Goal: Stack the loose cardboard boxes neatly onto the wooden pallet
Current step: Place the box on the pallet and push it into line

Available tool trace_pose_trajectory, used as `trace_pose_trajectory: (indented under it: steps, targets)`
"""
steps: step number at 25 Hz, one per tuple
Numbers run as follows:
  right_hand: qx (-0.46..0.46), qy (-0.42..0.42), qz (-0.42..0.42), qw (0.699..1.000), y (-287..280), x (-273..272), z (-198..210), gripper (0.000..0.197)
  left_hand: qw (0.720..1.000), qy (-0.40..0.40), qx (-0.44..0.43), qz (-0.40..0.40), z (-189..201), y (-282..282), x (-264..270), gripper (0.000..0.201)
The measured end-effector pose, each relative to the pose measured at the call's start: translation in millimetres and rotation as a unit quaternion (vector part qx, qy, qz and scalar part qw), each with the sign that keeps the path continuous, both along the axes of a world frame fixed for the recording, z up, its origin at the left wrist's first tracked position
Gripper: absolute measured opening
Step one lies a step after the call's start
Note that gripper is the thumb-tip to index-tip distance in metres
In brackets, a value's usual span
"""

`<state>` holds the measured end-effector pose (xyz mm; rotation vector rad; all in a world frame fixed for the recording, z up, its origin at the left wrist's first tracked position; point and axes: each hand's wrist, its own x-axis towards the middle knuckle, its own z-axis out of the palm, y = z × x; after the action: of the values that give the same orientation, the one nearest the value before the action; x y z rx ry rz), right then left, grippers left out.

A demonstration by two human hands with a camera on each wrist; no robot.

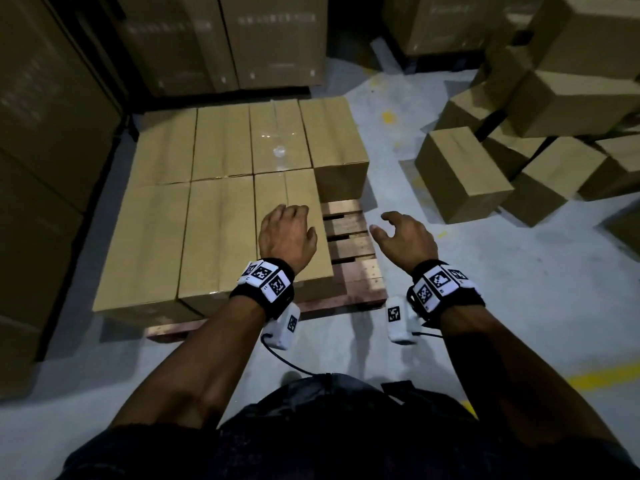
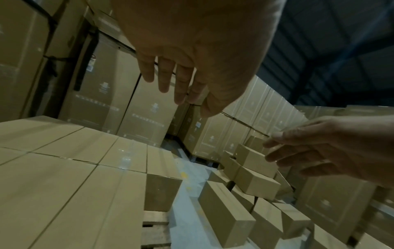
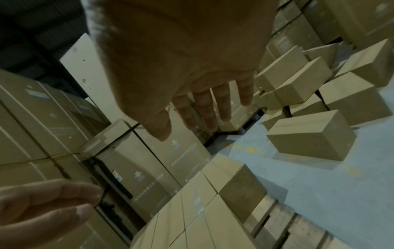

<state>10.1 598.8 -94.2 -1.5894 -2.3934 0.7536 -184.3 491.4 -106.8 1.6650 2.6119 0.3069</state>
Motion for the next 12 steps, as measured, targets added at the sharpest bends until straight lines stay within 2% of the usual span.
trace_pose_trajectory:
  steps: [4, 12]
  targets:
    - [0.017, -0.009, -0.023, 1.000, 12.1, 91.6, 4.1, 0.050, 1.000, 0.008, -0.003, -0.026, 7.4, 30.3, 80.2, 0.044]
    - [0.053, -0.007, -0.100, 0.994, 48.4, 314.6, 33.8, 0.052, 0.991, -0.003, 0.038, -0.127, 35.4, 111.6, 295.4, 0.048]
